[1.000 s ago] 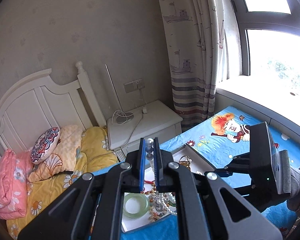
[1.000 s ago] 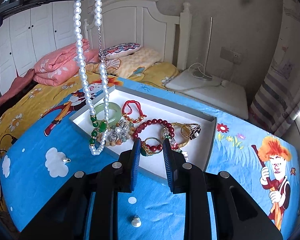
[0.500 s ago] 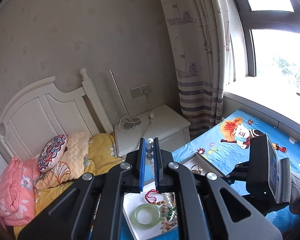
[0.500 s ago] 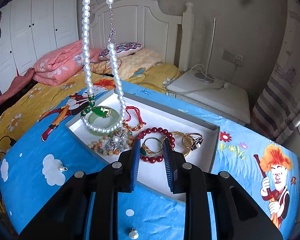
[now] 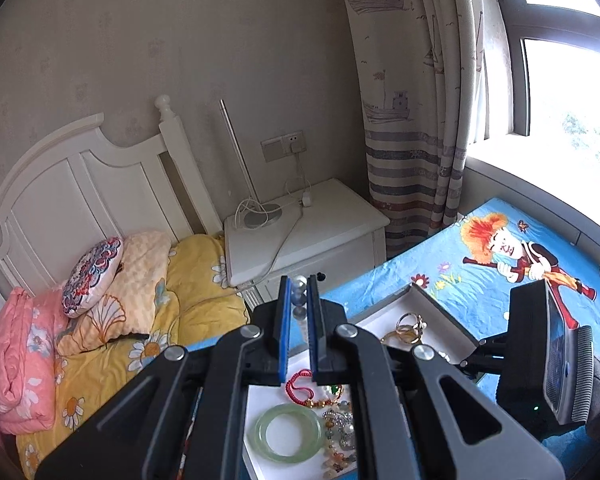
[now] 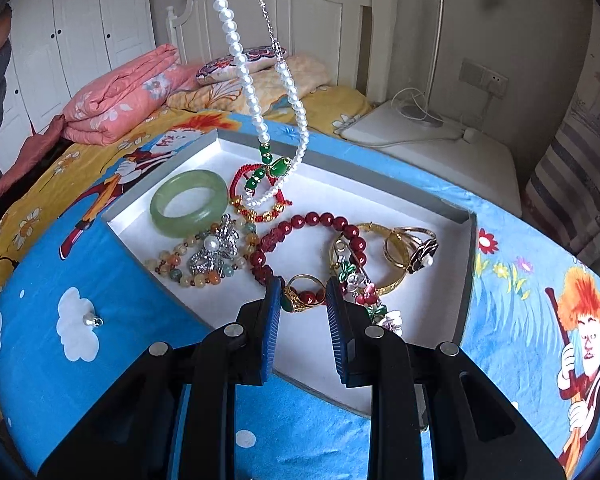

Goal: Organize jewelry
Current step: 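Lift the pearl necklace into the tray with the left tool while the right tool drops the ring there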

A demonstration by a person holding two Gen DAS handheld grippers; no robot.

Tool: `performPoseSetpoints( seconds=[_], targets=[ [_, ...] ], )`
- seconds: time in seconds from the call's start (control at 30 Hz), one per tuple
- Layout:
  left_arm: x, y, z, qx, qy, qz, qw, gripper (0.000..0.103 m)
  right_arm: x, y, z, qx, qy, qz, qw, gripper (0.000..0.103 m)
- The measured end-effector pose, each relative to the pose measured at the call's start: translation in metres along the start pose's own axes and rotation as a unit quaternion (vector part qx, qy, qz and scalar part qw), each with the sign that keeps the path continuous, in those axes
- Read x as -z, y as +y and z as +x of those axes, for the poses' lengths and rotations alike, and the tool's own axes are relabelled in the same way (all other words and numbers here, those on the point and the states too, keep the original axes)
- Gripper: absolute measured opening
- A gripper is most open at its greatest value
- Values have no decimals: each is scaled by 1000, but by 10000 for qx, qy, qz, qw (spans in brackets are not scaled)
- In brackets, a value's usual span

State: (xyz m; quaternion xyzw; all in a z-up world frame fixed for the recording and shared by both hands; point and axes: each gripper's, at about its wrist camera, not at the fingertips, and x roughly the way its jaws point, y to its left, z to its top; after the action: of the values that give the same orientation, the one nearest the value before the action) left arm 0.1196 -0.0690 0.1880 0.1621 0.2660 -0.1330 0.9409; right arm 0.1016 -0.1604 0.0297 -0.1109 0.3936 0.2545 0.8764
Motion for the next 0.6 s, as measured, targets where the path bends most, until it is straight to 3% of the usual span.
performPoseSetpoints(
  seconds=[0.17, 0.47, 0.6],
  targets=[
    [40, 6, 20, -75, 387, -100, 9992, 7, 9, -7, 17, -28, 302, 143, 9994, 25],
    [96, 37, 38, -340, 960, -416, 9939, 7, 13, -12, 16, -115, 255, 379, 9989, 25],
    [107, 36, 60, -463, 1196, -271, 9914, 10, 13, -18, 14, -108, 244, 558, 9981, 38]
  ],
)
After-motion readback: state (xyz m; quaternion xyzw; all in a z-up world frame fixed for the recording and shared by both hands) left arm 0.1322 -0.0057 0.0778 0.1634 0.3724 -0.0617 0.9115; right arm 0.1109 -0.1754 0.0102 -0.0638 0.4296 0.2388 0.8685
